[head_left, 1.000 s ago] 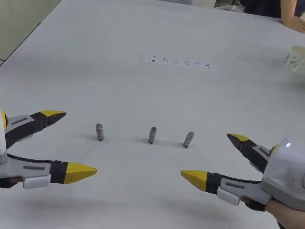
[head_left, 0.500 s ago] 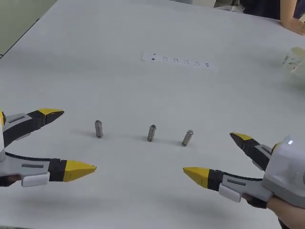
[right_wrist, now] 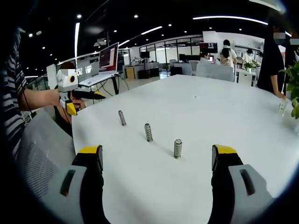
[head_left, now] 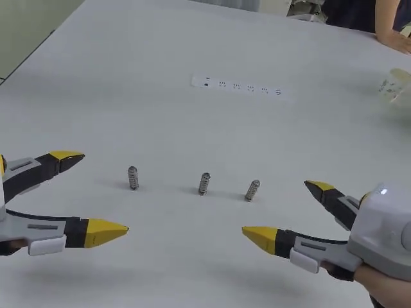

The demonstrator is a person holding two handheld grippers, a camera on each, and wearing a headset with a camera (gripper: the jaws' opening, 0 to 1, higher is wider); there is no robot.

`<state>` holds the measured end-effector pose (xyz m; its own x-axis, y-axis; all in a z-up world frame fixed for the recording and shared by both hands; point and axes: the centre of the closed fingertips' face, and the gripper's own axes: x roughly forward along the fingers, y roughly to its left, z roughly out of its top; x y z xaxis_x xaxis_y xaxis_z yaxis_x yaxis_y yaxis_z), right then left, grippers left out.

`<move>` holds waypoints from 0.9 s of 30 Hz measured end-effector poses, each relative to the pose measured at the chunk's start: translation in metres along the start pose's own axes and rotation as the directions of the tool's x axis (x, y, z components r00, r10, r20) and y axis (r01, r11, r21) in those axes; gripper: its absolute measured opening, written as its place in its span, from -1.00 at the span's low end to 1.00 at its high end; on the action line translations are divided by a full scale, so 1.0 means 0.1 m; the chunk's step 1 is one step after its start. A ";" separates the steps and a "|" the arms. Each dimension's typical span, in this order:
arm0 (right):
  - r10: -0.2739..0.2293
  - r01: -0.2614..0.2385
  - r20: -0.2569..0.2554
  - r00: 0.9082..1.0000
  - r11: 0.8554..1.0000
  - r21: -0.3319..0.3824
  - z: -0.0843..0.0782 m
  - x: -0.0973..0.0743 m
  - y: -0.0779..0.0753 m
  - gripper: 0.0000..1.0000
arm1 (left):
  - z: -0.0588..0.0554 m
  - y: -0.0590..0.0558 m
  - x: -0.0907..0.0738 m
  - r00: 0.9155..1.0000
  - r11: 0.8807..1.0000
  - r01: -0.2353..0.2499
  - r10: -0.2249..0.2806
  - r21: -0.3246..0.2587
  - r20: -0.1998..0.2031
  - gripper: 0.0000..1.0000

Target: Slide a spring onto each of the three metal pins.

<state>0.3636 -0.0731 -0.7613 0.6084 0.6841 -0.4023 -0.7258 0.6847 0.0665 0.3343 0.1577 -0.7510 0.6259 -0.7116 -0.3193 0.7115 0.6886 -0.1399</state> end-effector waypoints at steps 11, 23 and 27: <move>-0.002 0.002 -0.004 1.000 1.000 0.002 -0.04 0.00 0.00 0.96 | -0.03 -0.05 0.01 1.000 1.000 0.006 -0.006 0.005 -0.023 0.92; -0.001 0.001 -0.003 1.000 1.000 0.007 -0.03 0.00 -0.01 0.95 | 0.00 -0.05 0.03 1.000 1.000 0.012 -0.012 0.007 -0.029 0.90; -0.005 0.005 0.002 1.000 1.000 0.007 -0.03 -0.02 -0.03 0.95 | -0.01 -0.07 0.04 0.999 1.000 0.018 -0.018 0.007 -0.028 0.90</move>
<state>0.3639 -0.0773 -0.7634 0.6130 0.6810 -0.4006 -0.7204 0.6900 0.0707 0.3318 0.1498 -0.7522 0.6037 -0.7196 -0.3432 0.7249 0.6746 -0.1395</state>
